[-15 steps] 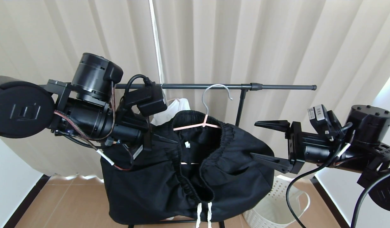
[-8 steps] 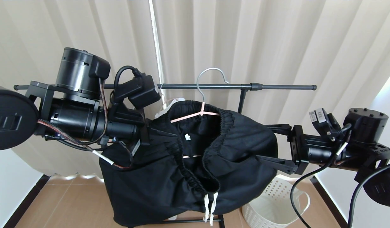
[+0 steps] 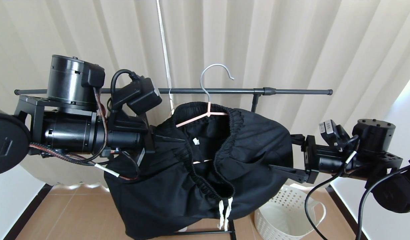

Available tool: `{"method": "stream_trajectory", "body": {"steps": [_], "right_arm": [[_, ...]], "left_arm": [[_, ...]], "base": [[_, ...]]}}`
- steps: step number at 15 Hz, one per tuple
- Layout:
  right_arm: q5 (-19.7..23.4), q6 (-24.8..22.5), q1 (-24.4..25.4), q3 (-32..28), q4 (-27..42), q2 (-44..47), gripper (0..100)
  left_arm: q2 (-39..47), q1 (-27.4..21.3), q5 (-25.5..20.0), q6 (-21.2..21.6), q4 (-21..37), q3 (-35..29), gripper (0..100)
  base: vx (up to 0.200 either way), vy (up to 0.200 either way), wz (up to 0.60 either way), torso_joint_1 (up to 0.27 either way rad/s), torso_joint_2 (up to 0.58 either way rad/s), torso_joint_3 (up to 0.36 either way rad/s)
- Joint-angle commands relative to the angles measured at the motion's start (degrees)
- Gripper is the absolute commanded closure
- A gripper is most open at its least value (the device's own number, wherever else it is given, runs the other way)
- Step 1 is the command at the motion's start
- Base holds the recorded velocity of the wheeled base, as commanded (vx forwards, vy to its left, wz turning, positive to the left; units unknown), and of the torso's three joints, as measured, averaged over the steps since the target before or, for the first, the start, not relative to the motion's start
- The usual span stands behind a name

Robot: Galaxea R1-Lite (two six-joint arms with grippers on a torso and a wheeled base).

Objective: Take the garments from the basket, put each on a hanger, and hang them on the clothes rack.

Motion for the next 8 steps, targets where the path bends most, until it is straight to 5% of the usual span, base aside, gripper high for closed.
{"method": "stream_trajectory", "body": {"steps": [1,8], "right_arm": [[0.00,-1.70,-0.98,-0.69,0.00,3.16,0],[0.00,-2.76,-2.65,-2.80,0.00,6.15,0]], "left_arm": [[-0.20,0.00,0.02,-0.04,-0.06,0.29,100],[-2.57,-0.09,0.11,-1.35,-0.06,1.17,100]], "base": [[0.000,0.000,0.00,0.000,0.00,0.000],[0.000,0.000,0.00,0.000,0.00,0.000]]}}
